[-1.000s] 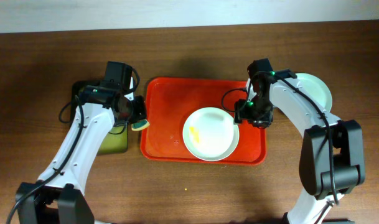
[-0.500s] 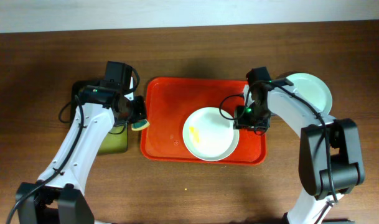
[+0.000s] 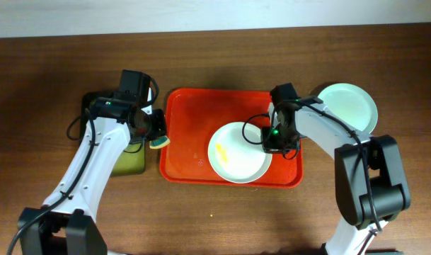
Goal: Clean dirty plates on tray and stack at the side
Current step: 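Pull the white plate leftward across the red tray with the right gripper, then scrub the white plate with the sponge in the left gripper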
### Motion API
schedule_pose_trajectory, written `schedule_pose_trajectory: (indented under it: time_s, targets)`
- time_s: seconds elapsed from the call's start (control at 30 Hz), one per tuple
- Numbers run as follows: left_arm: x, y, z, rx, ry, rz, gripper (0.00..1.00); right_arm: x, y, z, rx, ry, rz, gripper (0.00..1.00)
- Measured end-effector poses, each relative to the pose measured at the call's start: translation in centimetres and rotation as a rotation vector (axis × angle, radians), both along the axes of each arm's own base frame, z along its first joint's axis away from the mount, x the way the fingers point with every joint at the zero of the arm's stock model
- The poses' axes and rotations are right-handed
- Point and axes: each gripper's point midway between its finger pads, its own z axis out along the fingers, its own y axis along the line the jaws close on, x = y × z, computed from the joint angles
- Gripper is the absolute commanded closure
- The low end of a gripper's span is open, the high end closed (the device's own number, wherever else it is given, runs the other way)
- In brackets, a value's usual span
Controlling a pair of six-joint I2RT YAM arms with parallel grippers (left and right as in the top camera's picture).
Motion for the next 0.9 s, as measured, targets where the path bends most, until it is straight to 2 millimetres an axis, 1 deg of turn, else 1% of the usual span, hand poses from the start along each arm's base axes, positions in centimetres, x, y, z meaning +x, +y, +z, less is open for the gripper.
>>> schedule_pose_trajectory:
  time_s: [0.13,0.27,0.43,0.63,0.9]
  targets:
    - [0.0,0.0,0.0,0.0,-0.001,0.0,1.0,0.0,0.4,0.0,0.023,0.002,0.001,0.88]
    - [0.3,-0.4,0.1,-0.023,-0.011,-0.007,1.0,-0.1,0.7,0.1,0.041,0.018,-0.049,0.96]
    - [0.2,-1.1,0.2,-0.059,-0.006,-0.021,1.0,0.3,1.2,0.2,0.067,0.016,-0.093,0.96]
    - [0.4,-2.6,0.4,-0.075,-0.03,-0.057,1.0,0.3,1.3,0.2,0.07,0.019,-0.105,0.96]
    - [1.1,-2.8,0.7,-0.083,-0.058,-0.059,1.0,0.4,1.3,0.2,0.072,0.014,-0.107,0.96]
